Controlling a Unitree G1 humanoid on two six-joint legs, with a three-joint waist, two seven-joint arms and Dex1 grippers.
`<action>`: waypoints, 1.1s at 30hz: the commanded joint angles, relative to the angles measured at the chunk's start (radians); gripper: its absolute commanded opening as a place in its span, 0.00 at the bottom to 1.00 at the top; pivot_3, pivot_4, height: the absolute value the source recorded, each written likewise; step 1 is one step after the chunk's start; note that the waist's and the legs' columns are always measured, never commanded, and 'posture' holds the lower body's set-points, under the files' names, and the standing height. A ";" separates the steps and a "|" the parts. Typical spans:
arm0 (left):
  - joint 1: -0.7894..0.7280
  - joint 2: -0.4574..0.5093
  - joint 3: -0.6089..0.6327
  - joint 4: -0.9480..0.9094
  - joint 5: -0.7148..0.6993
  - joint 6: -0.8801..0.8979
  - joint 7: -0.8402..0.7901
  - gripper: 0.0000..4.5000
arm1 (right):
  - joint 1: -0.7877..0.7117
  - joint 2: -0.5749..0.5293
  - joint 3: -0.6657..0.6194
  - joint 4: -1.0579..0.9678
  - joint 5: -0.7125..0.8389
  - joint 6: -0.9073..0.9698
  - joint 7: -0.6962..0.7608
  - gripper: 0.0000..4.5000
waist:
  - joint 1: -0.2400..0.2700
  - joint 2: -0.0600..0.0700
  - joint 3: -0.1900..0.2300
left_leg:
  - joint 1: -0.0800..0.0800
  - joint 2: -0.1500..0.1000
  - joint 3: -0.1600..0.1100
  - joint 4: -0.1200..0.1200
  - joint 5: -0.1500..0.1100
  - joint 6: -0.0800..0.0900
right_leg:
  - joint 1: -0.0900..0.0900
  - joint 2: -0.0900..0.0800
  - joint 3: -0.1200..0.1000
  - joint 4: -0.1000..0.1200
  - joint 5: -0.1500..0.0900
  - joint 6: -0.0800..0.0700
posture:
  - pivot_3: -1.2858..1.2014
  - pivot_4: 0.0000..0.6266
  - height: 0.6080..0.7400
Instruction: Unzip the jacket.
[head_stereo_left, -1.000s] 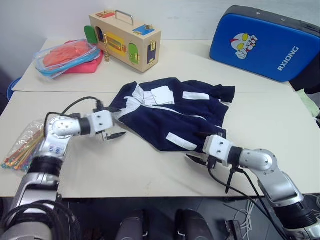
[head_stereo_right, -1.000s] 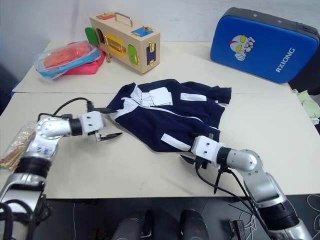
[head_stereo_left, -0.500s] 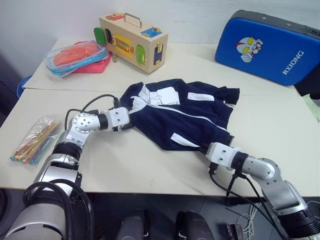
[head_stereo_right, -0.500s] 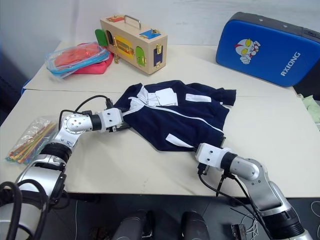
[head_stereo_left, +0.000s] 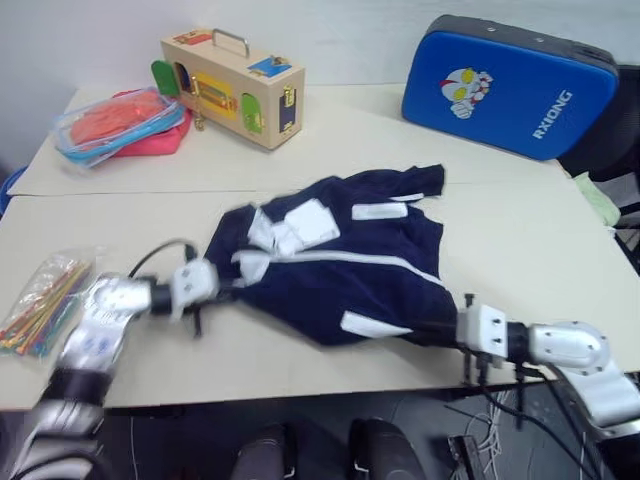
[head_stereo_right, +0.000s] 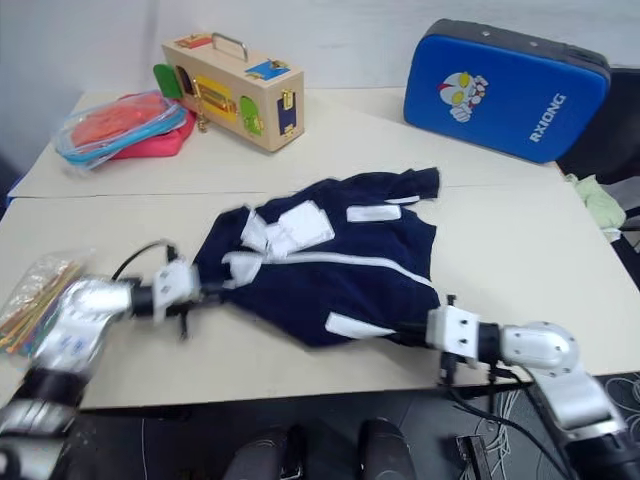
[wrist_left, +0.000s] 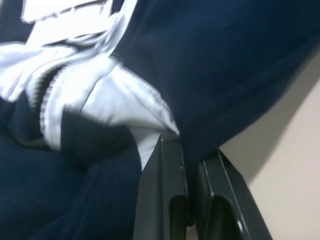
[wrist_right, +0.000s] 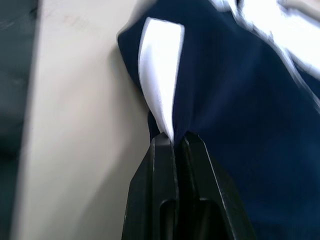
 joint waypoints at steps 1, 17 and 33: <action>0.192 0.060 0.006 -0.292 -0.085 0.259 0.008 0.00 | -0.001 -0.034 -0.039 0.007 0.066 0.007 0.088 0.00 | 0.013 0.001 0.001 | 0.000 0.000 0.000 0.001 -0.001 0.000 | 0.000 0.000 0.000 -0.004 -0.001 -0.001 | 0.52 0.24 1.00; 0.366 0.051 0.113 -0.369 -0.044 0.279 0.156 0.00 | 0.206 -0.169 -0.068 -0.129 0.131 0.160 0.255 0.00 | 0.067 0.006 0.003 | -0.003 0.000 -0.002 0.002 -0.004 -0.001 | -0.005 -0.002 0.000 -0.002 -0.001 -0.002 | 0.52 0.24 1.00; 0.384 0.113 0.262 -0.331 -0.257 0.266 -0.059 0.57 | 0.293 -0.169 -0.206 -0.212 0.318 0.427 0.198 0.47 | 0.066 0.009 0.004 | -0.005 0.001 -0.003 0.001 -0.005 0.000 | -0.007 -0.001 0.000 -0.003 -0.002 -0.003 | 0.52 0.24 1.00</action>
